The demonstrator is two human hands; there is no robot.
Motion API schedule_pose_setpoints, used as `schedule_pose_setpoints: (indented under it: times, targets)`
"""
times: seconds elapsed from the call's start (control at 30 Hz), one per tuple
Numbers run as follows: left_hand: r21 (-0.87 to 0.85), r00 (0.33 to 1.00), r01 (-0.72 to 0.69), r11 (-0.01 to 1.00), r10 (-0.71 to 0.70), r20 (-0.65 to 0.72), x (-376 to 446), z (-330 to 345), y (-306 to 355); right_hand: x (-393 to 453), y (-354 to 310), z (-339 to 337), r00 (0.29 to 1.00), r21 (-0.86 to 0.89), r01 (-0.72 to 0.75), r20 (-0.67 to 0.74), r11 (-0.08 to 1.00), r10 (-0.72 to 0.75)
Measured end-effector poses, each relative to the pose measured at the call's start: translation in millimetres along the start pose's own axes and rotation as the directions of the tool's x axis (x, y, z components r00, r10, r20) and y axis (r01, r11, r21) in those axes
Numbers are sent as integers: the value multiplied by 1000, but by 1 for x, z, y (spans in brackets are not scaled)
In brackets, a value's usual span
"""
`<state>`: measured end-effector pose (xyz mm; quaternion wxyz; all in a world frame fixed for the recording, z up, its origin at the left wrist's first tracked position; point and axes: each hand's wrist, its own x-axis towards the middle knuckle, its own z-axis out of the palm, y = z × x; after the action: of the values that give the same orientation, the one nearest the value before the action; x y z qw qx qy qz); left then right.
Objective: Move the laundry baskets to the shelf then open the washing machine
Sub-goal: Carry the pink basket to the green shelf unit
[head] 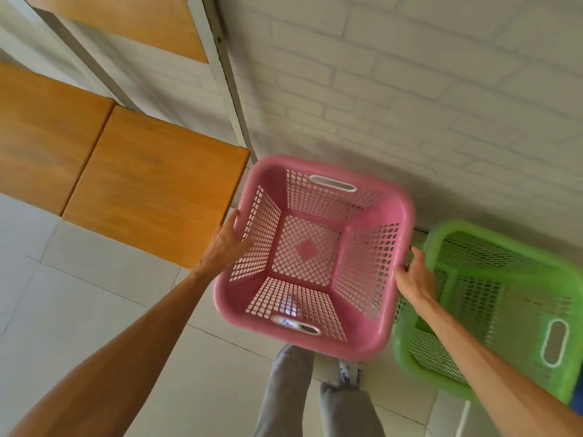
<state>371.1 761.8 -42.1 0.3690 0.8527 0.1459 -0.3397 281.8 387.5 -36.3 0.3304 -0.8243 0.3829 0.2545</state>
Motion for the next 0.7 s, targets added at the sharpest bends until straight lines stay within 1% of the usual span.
schedule_pose_setpoints:
  times: [0.07, 0.13, 0.23, 0.33, 0.4, 0.47, 0.53, 0.63, 0.7]
  targets:
    - [-28, 997, 31, 999, -33, -72, -48, -12, 4, -39, -8, -36, 996, -5, 91, -20, 996, -91]
    - [-46, 989, 21, 999, -28, -147, -102, -22, 3, -79, -11, -75, 984, 10, 176, -19, 984, -176]
    - [-67, 963, 12, 998, -30, -269, -220, -38, 34, -145, -15, -132, 951, 41, 310, 1, 950, -310]
    - [-101, 918, -27, 995, -16, -397, -330, -51, 48, -211, -28, -183, 879, 17, 476, -36, 879, -475]
    - [-114, 885, -33, 993, -24, -465, -392, -60, 42, -247, -45, -206, 826, -12, 560, -62, 828, -560]
    - [-151, 837, -27, 988, -61, -544, -452, -64, 33, -282, -63, -217, 762, 3, 646, -61, 764, -644]
    - [-223, 772, -43, 974, -109, -626, -511, -69, 27, -316, -83, -217, 675, 11, 738, -19, 675, -738]
    - [-301, 655, -83, 950, -175, -735, -579, -70, 5, -366, -112, -202, 580, 24, 813, 57, 582, -813]
    - [-369, 570, -94, 925, -254, -781, -617, -69, -16, -398, -127, -182, 506, 25, 859, 117, 512, -855]
